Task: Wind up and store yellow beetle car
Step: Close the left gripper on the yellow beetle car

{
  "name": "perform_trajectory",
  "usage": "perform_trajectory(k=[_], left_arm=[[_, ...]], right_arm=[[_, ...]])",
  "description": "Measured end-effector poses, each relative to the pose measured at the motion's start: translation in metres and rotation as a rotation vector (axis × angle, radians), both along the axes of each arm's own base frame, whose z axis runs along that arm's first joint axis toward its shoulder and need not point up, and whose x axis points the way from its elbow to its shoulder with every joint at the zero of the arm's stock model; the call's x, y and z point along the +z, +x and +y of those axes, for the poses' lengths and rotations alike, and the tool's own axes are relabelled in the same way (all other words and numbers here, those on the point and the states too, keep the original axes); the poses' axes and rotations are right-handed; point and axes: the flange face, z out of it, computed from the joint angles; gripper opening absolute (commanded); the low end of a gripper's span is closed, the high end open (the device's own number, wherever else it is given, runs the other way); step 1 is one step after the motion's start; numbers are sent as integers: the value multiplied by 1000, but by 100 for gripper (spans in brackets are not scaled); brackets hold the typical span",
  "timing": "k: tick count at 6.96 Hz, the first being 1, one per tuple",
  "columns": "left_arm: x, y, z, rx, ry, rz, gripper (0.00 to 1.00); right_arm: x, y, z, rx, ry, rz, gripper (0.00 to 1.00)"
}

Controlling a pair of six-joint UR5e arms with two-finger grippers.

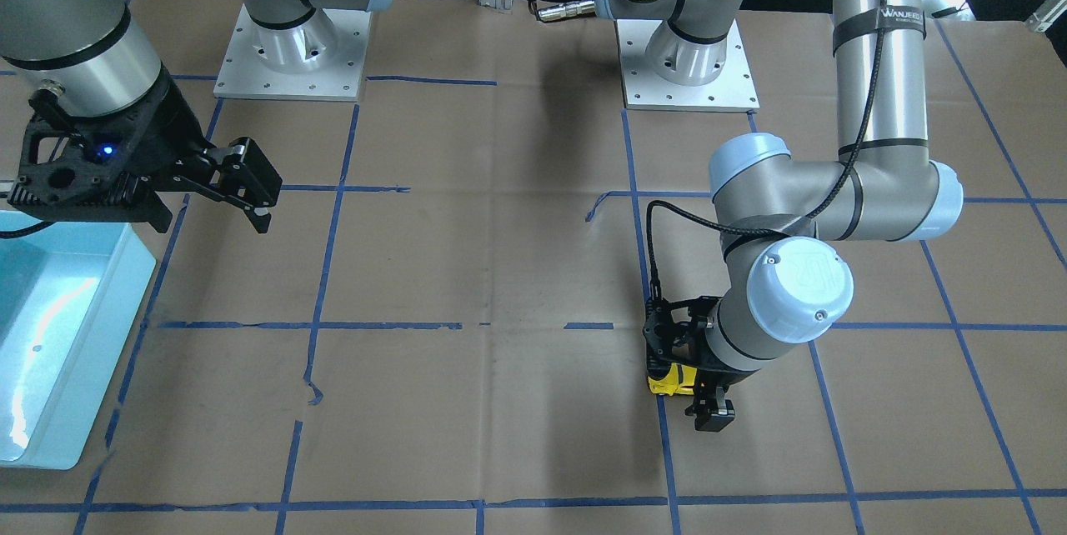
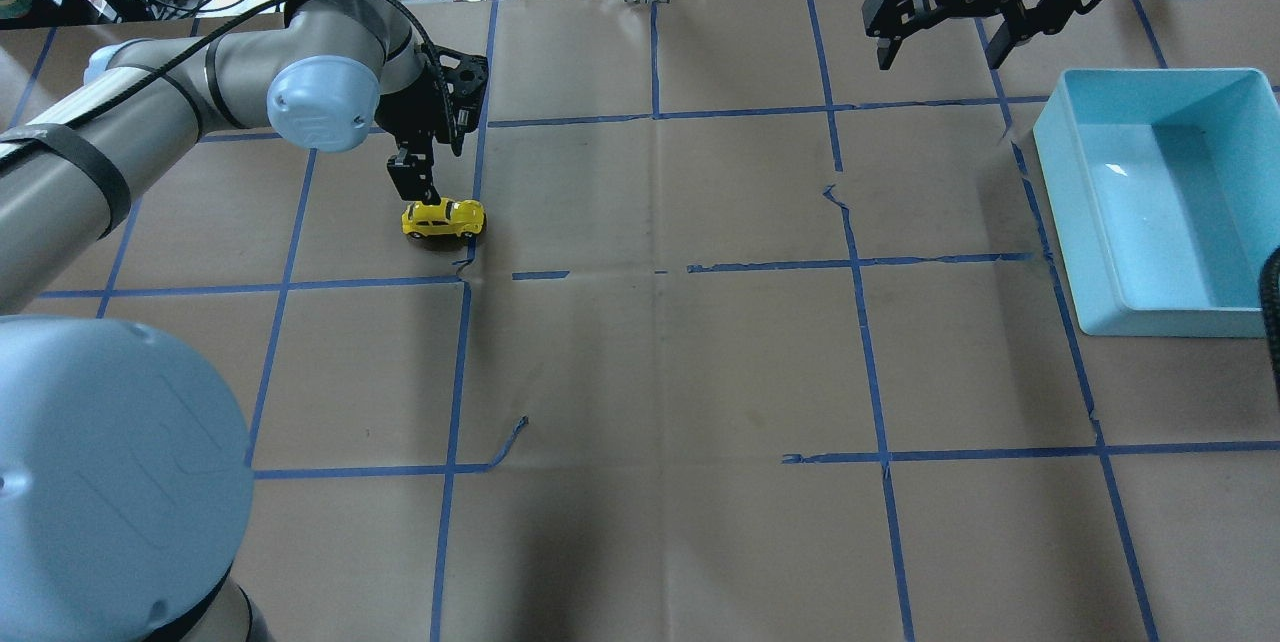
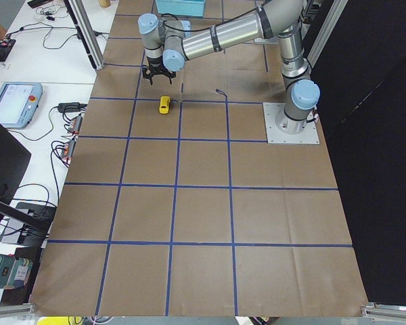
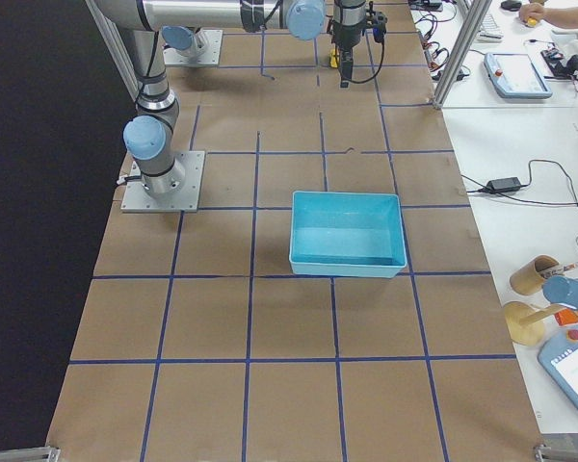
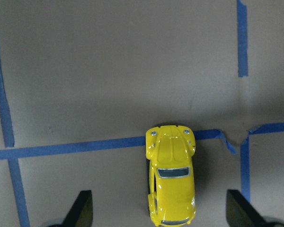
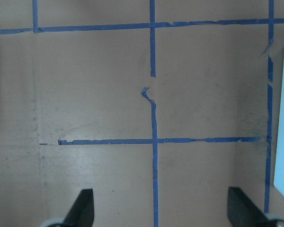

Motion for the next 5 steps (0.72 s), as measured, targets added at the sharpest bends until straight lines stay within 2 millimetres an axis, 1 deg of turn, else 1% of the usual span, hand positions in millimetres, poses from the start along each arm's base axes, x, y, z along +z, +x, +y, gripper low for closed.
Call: perform_trajectory(k=[3, 5], left_arm=[[-22, 8, 4, 10, 5, -56, 96], [-43, 24, 8, 45, -18, -64, 95]], right_arm=[[0, 0, -3, -1, -1, -1, 100], [0, 0, -3, -2, 0, 0, 100]])
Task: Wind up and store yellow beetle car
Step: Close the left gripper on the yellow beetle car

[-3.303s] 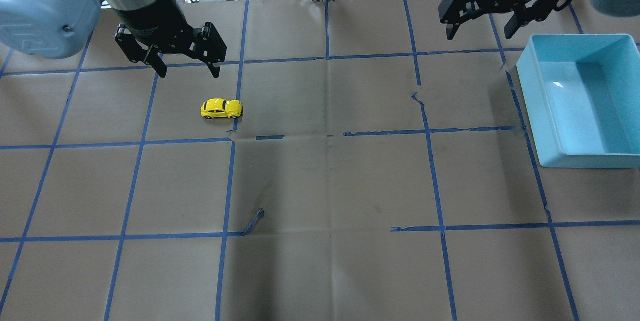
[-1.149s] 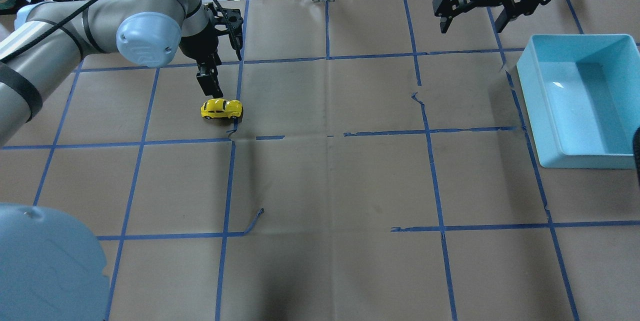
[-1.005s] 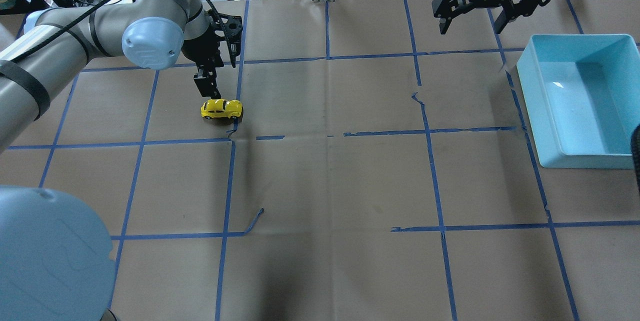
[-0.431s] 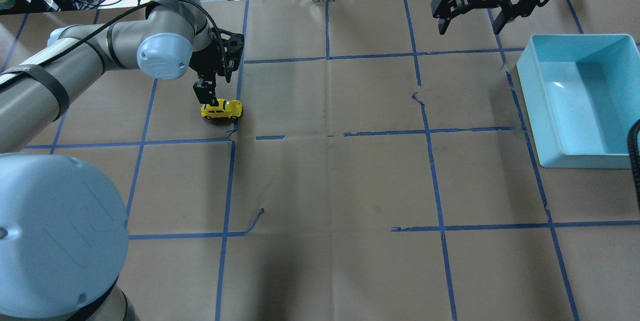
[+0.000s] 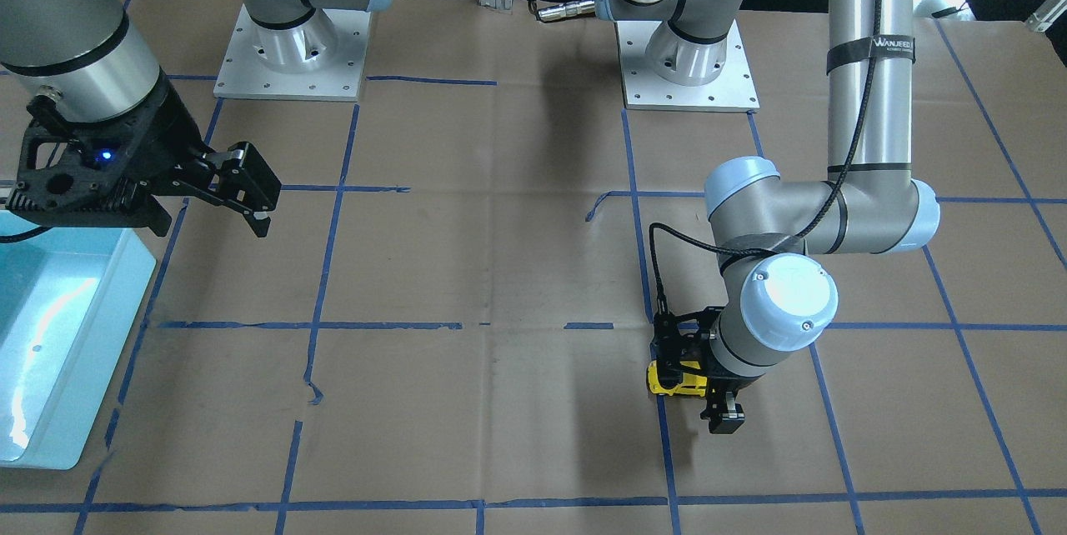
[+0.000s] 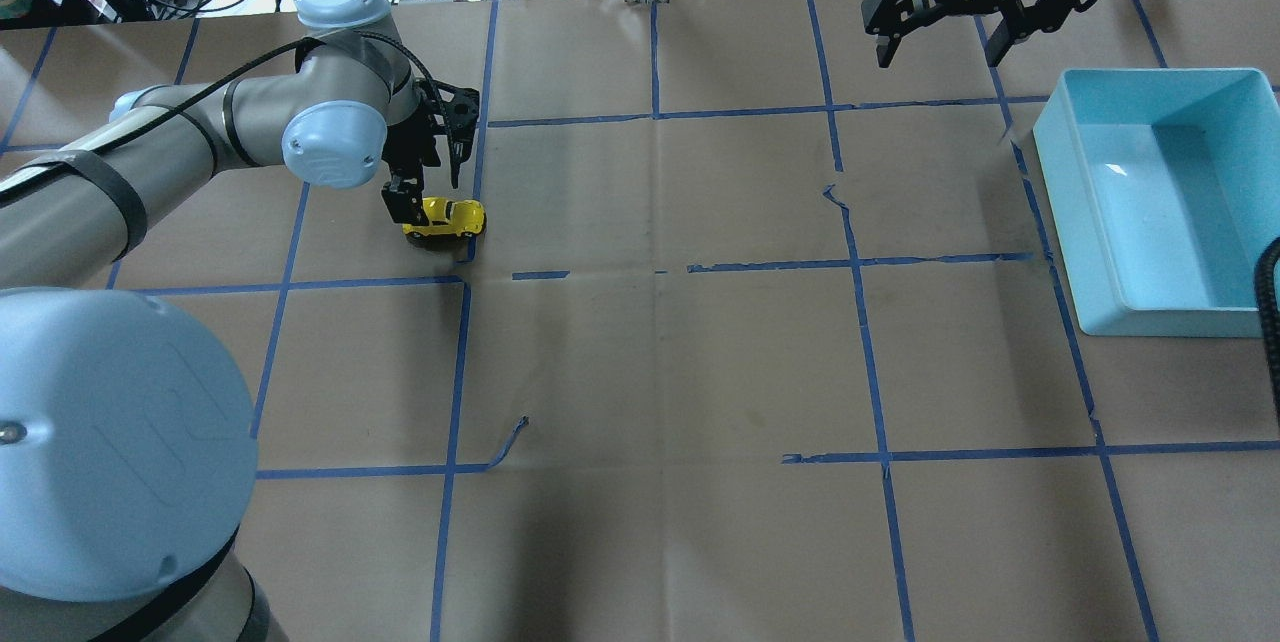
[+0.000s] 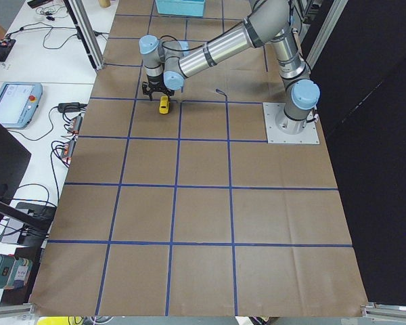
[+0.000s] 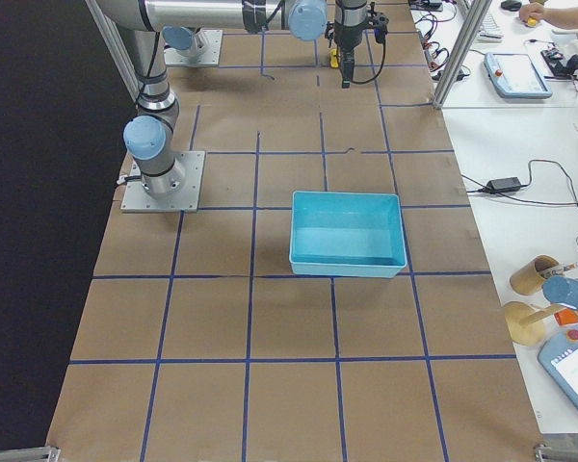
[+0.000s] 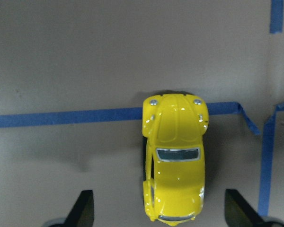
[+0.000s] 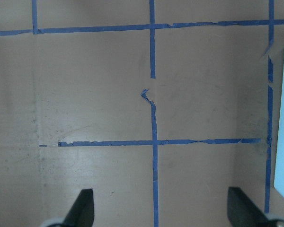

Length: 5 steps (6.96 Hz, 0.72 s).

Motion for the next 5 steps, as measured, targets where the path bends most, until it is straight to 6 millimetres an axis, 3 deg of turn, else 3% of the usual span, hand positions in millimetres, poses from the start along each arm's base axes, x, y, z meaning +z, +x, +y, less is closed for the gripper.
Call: perform_trajectory(k=[2, 5], left_arm=[[-15, 4, 7, 11, 0, 4, 92], [-9, -5, 11, 9, -16, 21, 92]], right_arm=[[-1, 0, 0, -1, 1, 0, 100], [3, 0, -1, 0, -7, -1, 100]])
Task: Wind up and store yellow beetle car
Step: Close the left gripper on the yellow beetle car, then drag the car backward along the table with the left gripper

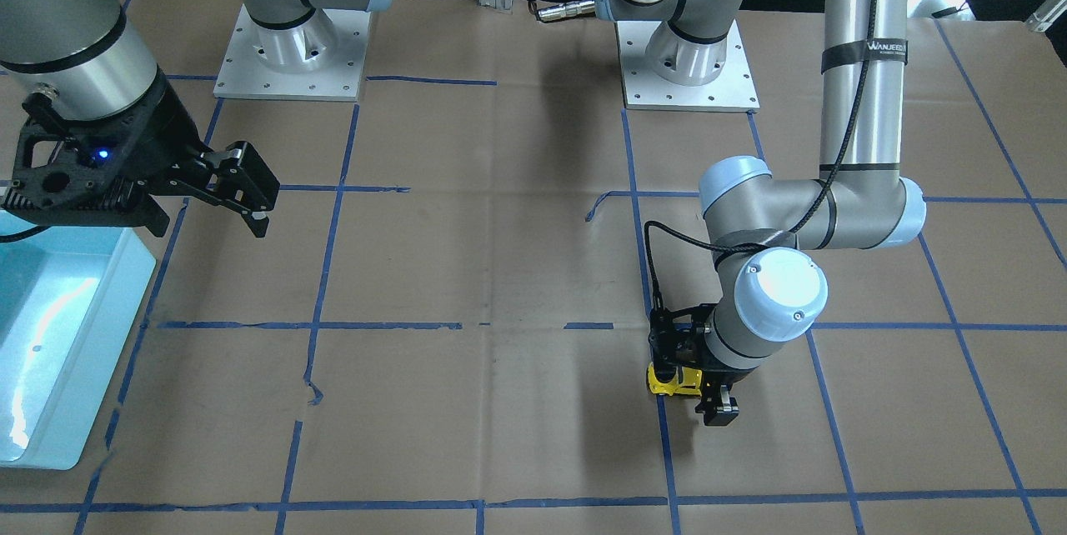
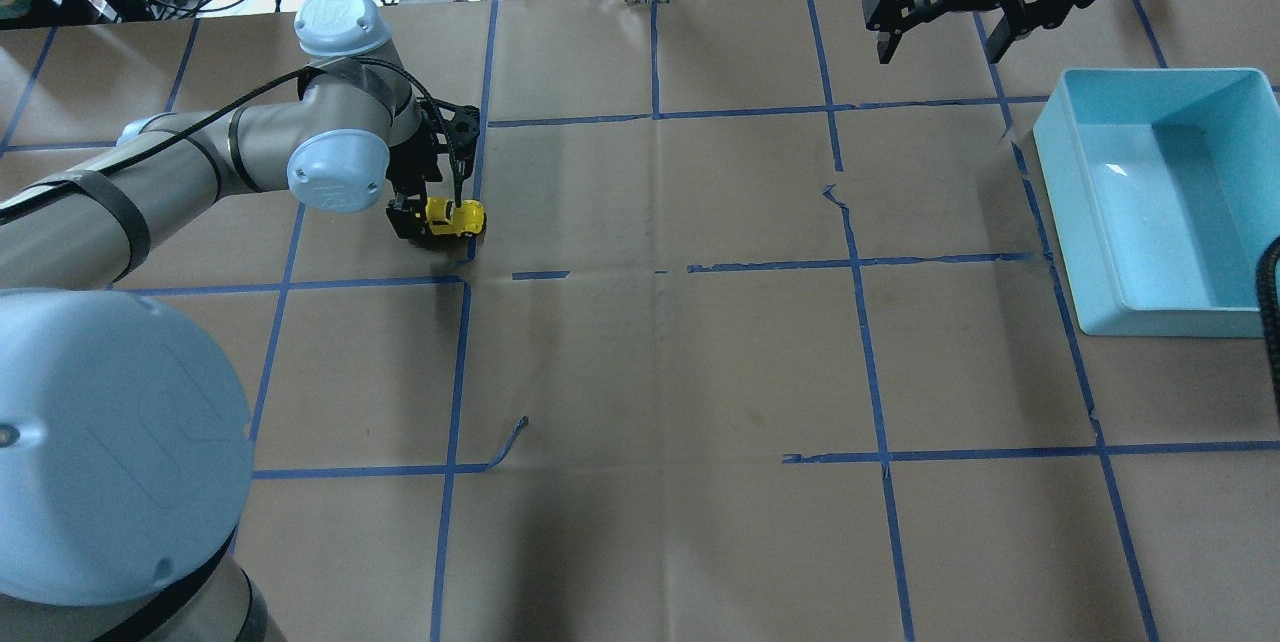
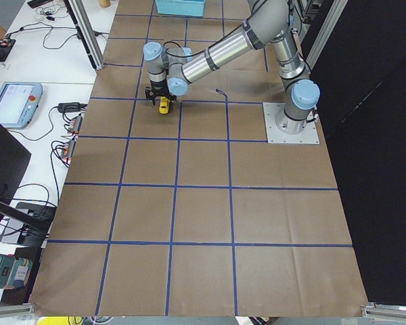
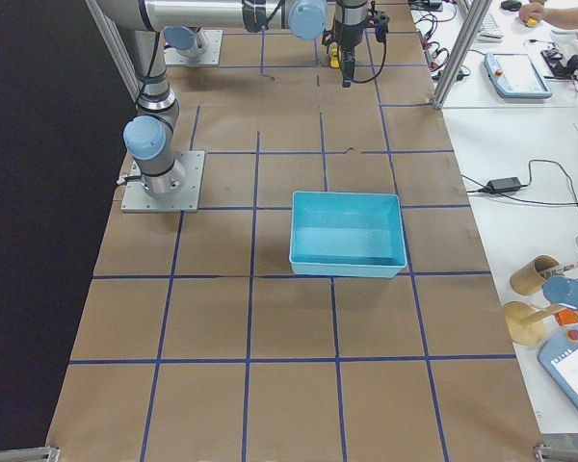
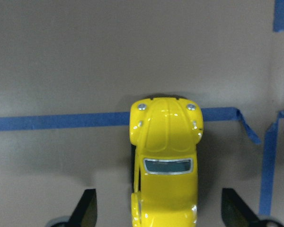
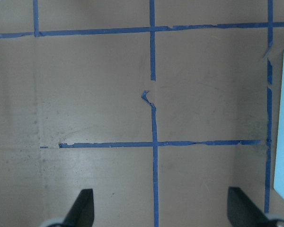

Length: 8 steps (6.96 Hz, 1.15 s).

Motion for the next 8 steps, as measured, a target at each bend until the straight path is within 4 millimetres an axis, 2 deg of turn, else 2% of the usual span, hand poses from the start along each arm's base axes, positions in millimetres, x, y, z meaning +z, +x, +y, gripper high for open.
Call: perform_trajectory(k=[1, 2, 3, 4, 5, 6, 8], left_arm=[[1, -3, 2, 5, 0, 18, 89], [0, -3, 3, 8, 1, 27, 81], [0, -2, 3, 10, 2, 29, 58], [-1, 0, 3, 10, 3, 29, 28], [0, 0, 3, 8, 2, 28, 8], [1, 0, 3, 6, 1, 28, 0], [15, -1, 3, 6, -19, 36, 0]], right_arm=[[0, 0, 0, 0, 0, 0, 100], [-1, 0, -1, 1, 2, 0, 100], [-2, 0, -1, 0, 3, 1, 100], [-3, 0, -1, -1, 2, 1, 100], [-2, 0, -2, -1, -1, 1, 100], [-2, 1, -2, -7, -5, 0, 100], [-4, 1, -3, -21, -18, -1, 100]])
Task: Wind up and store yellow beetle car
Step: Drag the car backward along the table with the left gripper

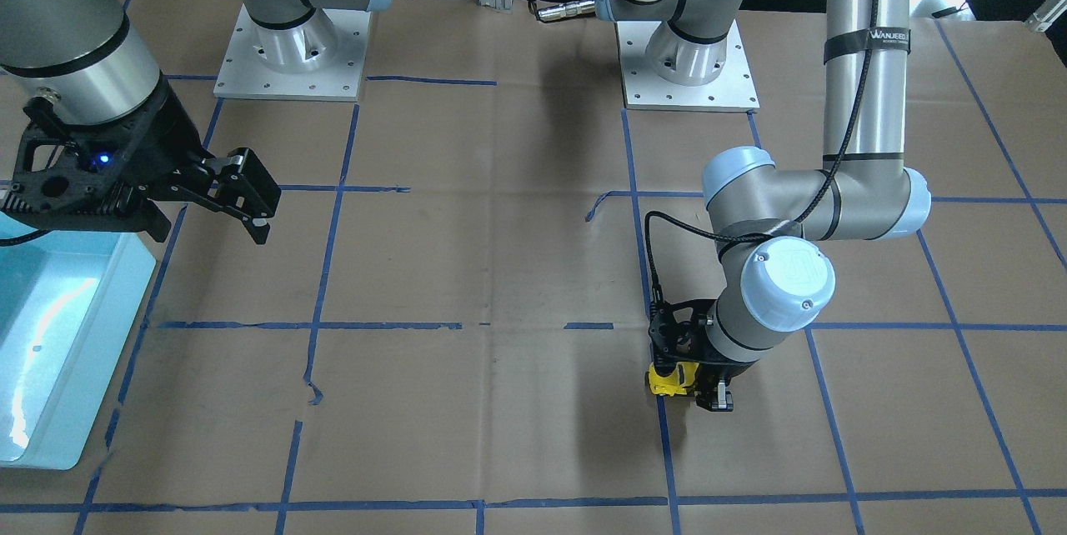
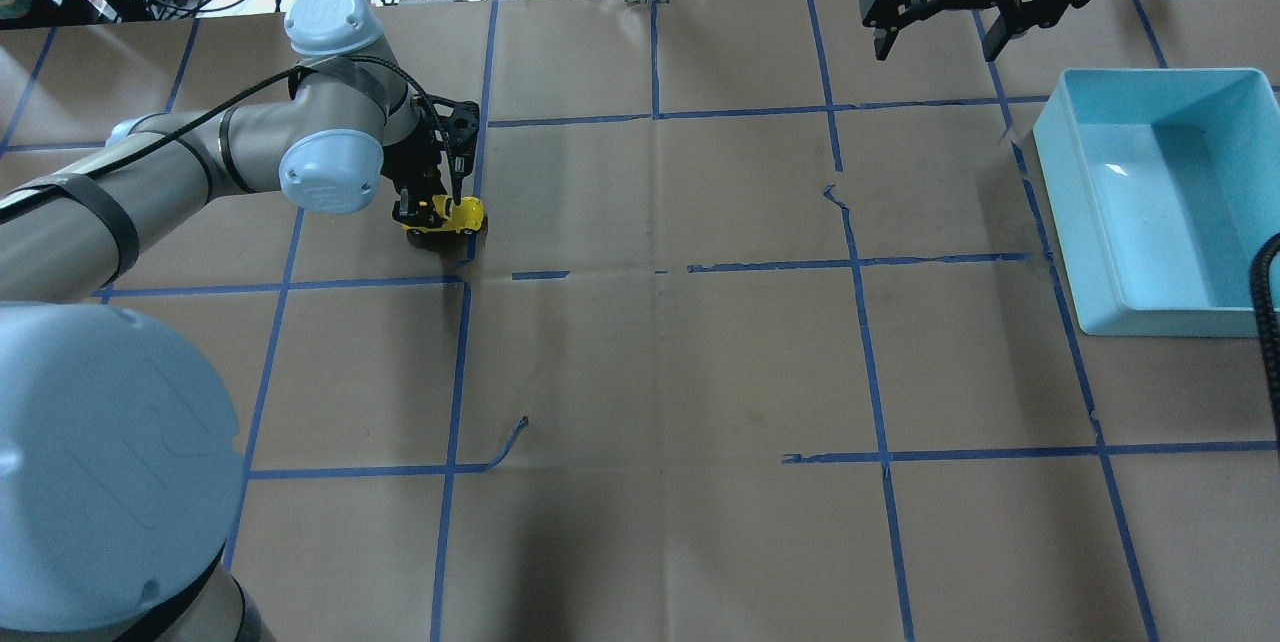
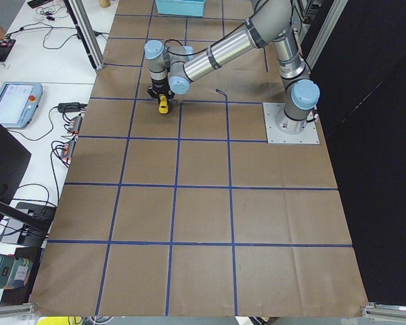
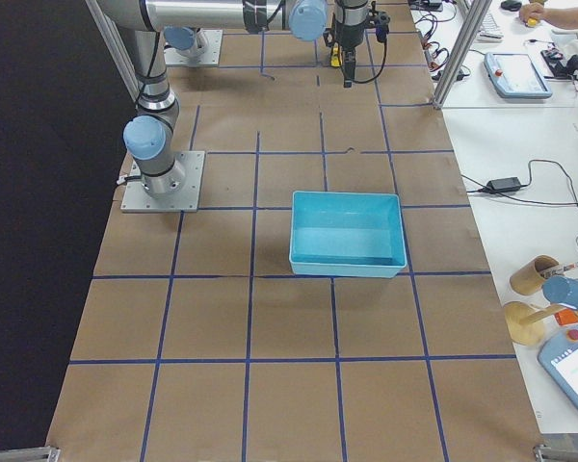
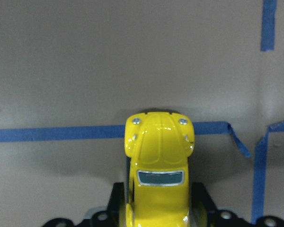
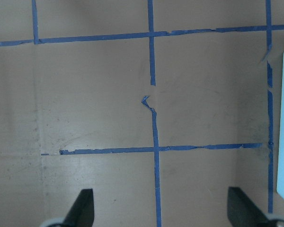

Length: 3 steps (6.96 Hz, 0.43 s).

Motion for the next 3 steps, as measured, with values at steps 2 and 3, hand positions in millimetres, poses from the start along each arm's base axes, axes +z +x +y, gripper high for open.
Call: perform_trajectory(k=[2, 3], left_arm=[[25, -10, 3, 1, -34, 69, 0], [27, -15, 5, -4, -37, 117, 0]], right_arm=[[-3, 0, 0, -1, -1, 1, 100], [-5, 0, -1, -1, 2, 2, 100]])
